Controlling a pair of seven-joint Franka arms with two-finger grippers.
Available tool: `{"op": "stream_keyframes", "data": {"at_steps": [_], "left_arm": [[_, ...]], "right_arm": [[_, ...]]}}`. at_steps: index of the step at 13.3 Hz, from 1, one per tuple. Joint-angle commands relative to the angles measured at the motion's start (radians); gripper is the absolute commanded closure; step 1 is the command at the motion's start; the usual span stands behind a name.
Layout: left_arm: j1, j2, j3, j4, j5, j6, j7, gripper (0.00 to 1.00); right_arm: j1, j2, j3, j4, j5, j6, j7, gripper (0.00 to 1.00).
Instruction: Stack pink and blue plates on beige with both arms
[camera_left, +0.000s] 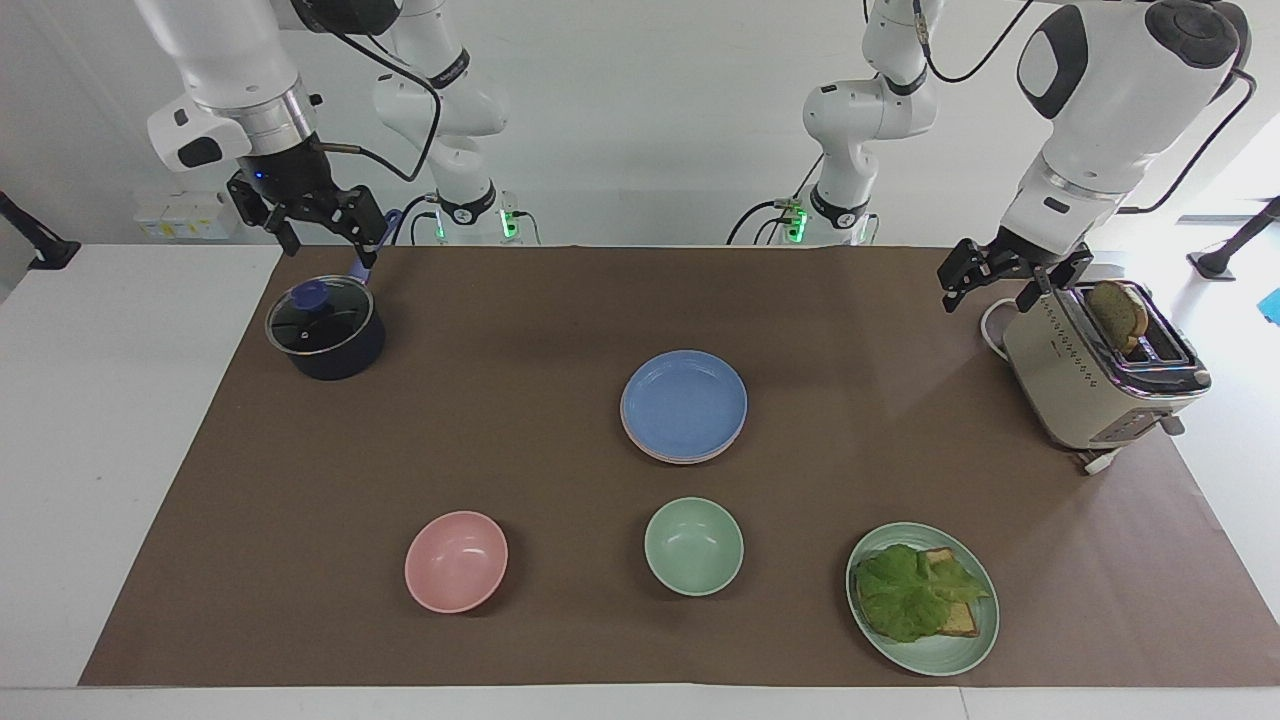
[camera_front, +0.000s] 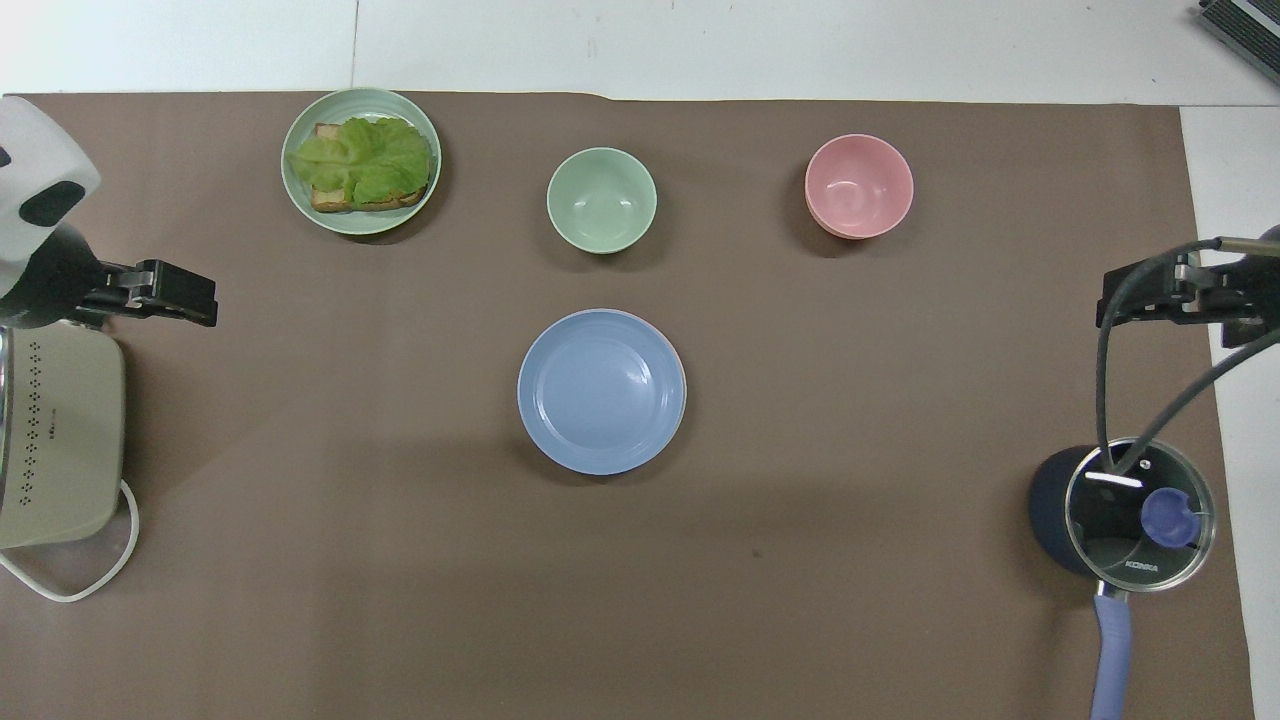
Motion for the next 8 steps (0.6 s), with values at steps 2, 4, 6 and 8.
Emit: {"op": "stream_keyframes", "data": {"at_steps": [2, 4, 6, 8], "left_arm": [[0.012, -0.003, -0.006, 0.008, 0.012, -0.013, 0.002, 0.00], [0.010, -0.001, -0.006, 0.008, 0.012, -0.012, 0.003, 0.00], [0.022, -0.003, -0.006, 0.008, 0.012, -0.010, 0.003, 0.00], [0.026, -0.001, -0.006, 0.008, 0.012, -0.009, 0.003, 0.00]], "right_arm": [[-0.006, -0.047, -0.002, -0.060, 0.033, 0.011, -0.036, 0.00], [-0.009, -0.044, -0.002, -0.056, 0.032, 0.012, -0.059, 0.00], [-0.009, -0.039, -0.003, -0.052, 0.022, 0.034, -0.067, 0.00], [-0.008, -0.036, -0.003, -0.048, 0.016, 0.037, -0.067, 0.00]]}}
